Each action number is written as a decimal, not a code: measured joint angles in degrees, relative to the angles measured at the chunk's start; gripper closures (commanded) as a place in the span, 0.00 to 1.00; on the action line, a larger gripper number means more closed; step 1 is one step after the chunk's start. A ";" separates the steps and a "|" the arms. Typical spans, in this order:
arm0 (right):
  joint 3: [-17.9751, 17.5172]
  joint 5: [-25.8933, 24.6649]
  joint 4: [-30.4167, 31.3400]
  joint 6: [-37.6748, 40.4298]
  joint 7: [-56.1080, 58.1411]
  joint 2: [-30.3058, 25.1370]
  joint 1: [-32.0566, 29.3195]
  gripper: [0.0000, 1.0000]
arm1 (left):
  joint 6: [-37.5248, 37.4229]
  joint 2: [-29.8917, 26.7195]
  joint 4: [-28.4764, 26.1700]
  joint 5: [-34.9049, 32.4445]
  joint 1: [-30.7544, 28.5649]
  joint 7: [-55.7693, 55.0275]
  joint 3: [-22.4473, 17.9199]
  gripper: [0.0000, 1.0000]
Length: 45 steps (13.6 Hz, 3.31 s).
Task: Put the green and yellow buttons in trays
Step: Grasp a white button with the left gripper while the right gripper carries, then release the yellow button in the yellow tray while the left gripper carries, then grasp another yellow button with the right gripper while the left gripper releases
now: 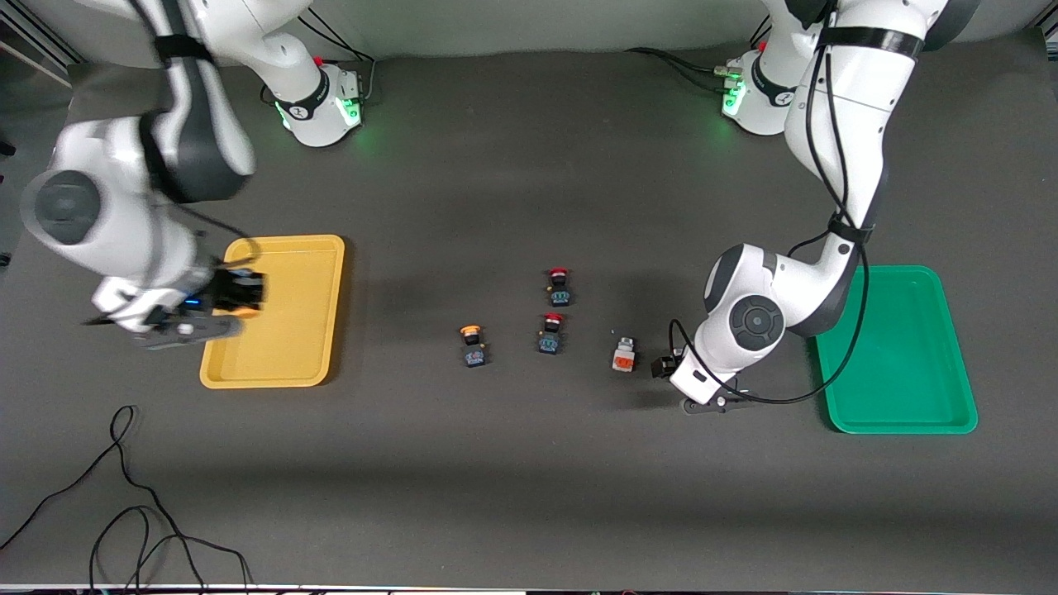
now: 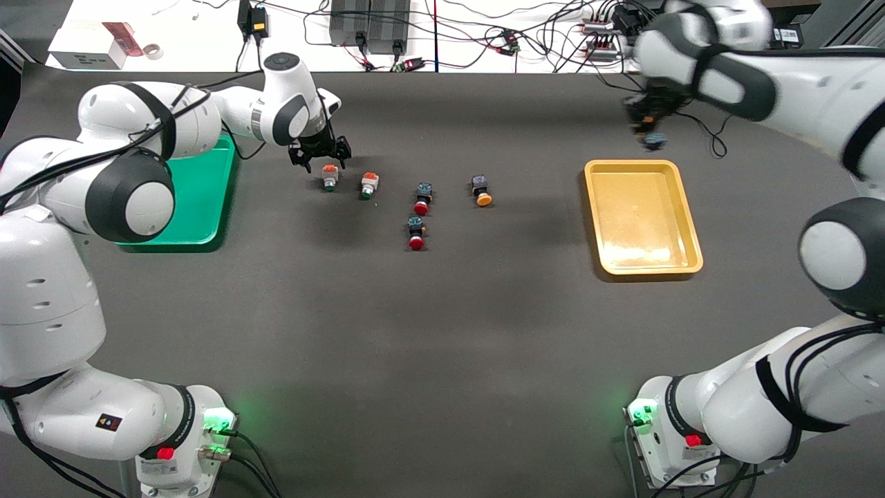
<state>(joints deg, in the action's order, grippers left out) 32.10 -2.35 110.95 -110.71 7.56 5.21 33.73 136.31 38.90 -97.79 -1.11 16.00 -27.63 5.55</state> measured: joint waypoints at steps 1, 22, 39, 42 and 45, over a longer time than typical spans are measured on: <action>3.49 0.03 2.25 -1.31 4.04 -1.44 -0.03 0.87 | 1.50 0.24 -0.62 -0.21 0.00 0.00 0.00 0.02; 13.35 36.46 17.47 -29.14 40.40 16.54 3.40 0.00 | -33.27 -27.39 -2.51 -0.63 -18.91 20.96 -2.19 1.00; 4.61 25.90 -22.73 -7.53 -29.78 32.90 28.21 0.00 | -9.28 -7.16 -4.66 -0.60 -40.71 50.66 -2.00 1.00; 2.08 29.31 -22.22 -16.53 -29.96 38.88 26.93 0.00 | -2.99 -3.83 -4.63 -0.60 -40.70 50.66 -1.82 1.00; 1.56 32.19 -20.97 -22.63 -29.75 43.99 26.53 0.03 | -1.80 -3.16 -4.46 -0.59 -40.58 50.14 -1.36 1.00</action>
<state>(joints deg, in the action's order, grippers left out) 33.65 29.85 89.97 -133.33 -22.19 49.19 60.26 134.51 35.74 -102.25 -1.71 -24.58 22.51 4.19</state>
